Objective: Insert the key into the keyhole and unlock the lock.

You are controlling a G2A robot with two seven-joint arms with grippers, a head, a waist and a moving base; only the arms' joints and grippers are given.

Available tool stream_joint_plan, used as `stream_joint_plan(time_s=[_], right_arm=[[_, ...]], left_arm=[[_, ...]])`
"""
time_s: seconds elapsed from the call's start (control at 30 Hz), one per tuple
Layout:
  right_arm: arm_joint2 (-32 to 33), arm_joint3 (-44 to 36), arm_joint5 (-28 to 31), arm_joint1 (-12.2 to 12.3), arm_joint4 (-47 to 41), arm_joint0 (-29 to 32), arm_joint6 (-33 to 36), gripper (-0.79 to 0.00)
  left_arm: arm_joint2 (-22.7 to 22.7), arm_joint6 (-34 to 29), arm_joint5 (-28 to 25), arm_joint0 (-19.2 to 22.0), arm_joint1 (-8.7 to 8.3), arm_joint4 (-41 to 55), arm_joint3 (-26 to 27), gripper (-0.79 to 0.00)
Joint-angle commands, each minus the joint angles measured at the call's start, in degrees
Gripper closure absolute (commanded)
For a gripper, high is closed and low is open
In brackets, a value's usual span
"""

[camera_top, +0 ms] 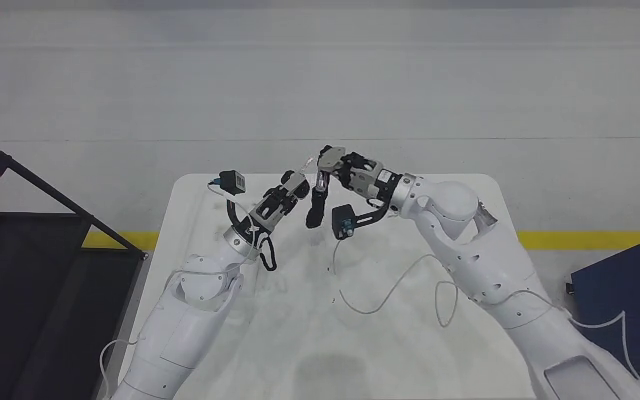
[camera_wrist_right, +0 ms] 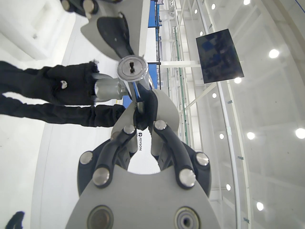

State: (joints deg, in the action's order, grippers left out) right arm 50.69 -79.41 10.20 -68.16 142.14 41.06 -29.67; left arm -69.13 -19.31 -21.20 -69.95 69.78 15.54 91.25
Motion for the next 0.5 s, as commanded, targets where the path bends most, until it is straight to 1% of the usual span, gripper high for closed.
stream_joint_plan(time_s=[0.0,0.1,0.13,0.2,0.33,0.4,0.47], right_arm=[[1.5,0.0,0.3,0.5,0.7,0.8,-0.1,0.000],[4.1,-0.2,1.6,1.3,1.3,2.1,0.5,0.000],[5.0,-0.3,2.5,1.5,1.5,2.5,1.7,0.000],[6.5,-1.4,5.2,1.8,1.1,3.3,5.0,0.000],[8.7,-4.6,12.0,2.1,0.6,5.1,14.1,0.000],[9.4,-6.4,15.6,2.0,-1.7,6.1,18.2,0.000],[9.8,-8.4,17.9,1.9,-3.6,7.1,21.2,0.000]], left_arm=[[0.0,0.0,0.0,0.0,0.00,0.0,0.0,0.000],[0.0,0.0,0.0,0.0,0.00,0.0,0.0,0.000],[0.0,0.0,0.0,0.0,0.00,0.0,0.0,0.000],[0.0,0.0,0.0,0.0,0.00,0.0,0.0,0.000],[0.0,0.0,0.0,0.0,0.00,0.0,0.0,0.000],[0.0,0.0,0.0,0.0,0.00,0.0,0.0,0.000],[0.0,0.0,0.0,0.0,0.00,0.0,0.0,0.000]])
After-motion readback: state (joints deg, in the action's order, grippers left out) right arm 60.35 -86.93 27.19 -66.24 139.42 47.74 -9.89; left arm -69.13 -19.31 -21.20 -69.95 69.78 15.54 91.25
